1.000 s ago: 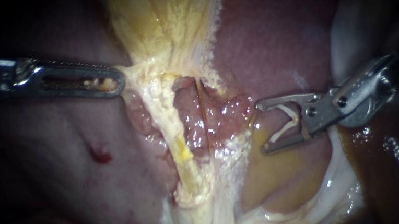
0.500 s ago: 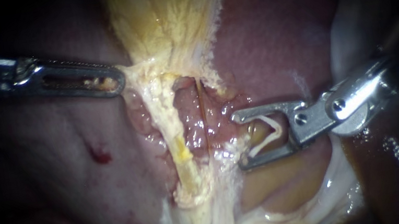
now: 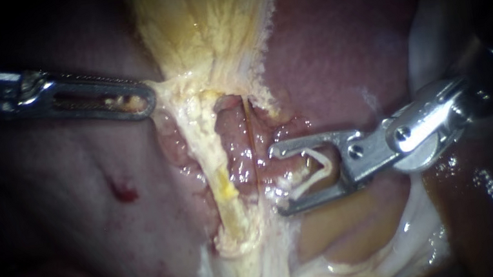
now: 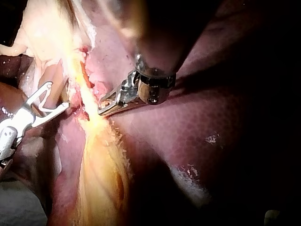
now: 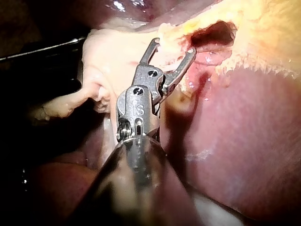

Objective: Clipping first clip left tube

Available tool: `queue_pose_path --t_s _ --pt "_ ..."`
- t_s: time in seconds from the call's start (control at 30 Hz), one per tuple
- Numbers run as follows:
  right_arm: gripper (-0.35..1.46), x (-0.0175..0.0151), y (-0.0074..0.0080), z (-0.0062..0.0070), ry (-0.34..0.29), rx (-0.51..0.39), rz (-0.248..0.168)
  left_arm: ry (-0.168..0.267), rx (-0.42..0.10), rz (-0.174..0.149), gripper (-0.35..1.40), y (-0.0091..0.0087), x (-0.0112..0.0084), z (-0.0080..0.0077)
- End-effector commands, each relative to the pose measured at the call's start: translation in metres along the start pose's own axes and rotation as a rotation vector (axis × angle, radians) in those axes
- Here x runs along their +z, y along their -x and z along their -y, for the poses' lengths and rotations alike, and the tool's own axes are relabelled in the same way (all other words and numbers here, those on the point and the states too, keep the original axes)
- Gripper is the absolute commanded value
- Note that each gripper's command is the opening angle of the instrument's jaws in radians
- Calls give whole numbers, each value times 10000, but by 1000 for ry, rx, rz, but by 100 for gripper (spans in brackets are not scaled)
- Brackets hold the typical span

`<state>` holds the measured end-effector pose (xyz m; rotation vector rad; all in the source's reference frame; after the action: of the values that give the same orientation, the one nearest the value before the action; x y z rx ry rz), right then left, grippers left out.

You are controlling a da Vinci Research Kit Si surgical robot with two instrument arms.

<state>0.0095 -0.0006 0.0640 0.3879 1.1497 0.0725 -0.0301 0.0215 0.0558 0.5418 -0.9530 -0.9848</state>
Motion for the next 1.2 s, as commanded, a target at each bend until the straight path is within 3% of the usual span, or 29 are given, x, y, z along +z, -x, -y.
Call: queue_pose_path --t_s 0.03,0.27,0.57,0.77,0.93,1.2 --pt "50 2 0 0 -3 -2 -3 0 0 0 -35 0 0 0" --pt "50 11 0 0 -21 25 -32 0 0 0 -35 0 1 0" --pt "50 29 6 6 -57 188 -66 1 0 0 -35 0 1 0" --pt "50 45 18 7 -76 268 -62 1 0 0 -35 0 1 0" --pt "49 55 29 3 -106 320 -59 1 0 0 -35 0 1 0" --pt "49 62 40 -8 -106 333 -66 1 0 1 -35 0 1 1"
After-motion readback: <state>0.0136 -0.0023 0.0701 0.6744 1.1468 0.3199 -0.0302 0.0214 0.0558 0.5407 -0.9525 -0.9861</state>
